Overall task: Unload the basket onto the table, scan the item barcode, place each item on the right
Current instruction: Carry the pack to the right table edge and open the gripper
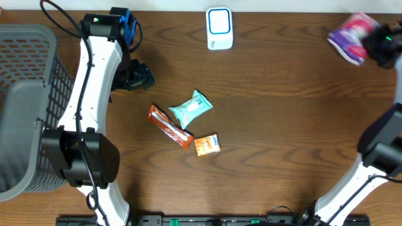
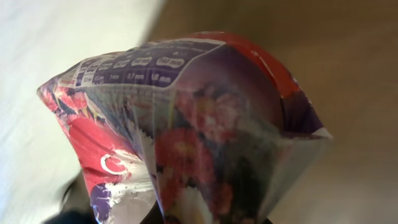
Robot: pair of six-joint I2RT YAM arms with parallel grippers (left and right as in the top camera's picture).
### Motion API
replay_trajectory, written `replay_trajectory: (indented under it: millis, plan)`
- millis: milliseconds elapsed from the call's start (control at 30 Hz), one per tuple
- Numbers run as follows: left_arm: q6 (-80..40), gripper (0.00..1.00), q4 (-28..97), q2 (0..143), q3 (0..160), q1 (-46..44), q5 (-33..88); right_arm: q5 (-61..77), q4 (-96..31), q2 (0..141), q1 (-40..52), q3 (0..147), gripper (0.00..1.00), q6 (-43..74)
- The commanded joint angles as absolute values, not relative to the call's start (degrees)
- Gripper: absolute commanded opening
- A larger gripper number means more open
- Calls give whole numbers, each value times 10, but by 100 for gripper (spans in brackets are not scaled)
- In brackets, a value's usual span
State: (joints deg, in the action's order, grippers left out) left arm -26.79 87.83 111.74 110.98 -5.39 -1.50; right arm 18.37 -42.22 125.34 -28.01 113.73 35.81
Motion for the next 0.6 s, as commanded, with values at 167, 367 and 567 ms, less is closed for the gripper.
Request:
replay_trajectory:
  millis: [167, 367, 567]
  plan:
    - [-269, 98, 880, 1122, 1107, -52, -20, 180, -428, 1293, -344, 1145, 1, 452]
    - [-269, 98, 880, 1122, 1107, -52, -20, 192, -398, 1295, -379, 1146, 29, 449]
    - [-269, 98, 880, 1122, 1107, -52, -20, 247, -423, 1265, -415, 1147, 47, 446]
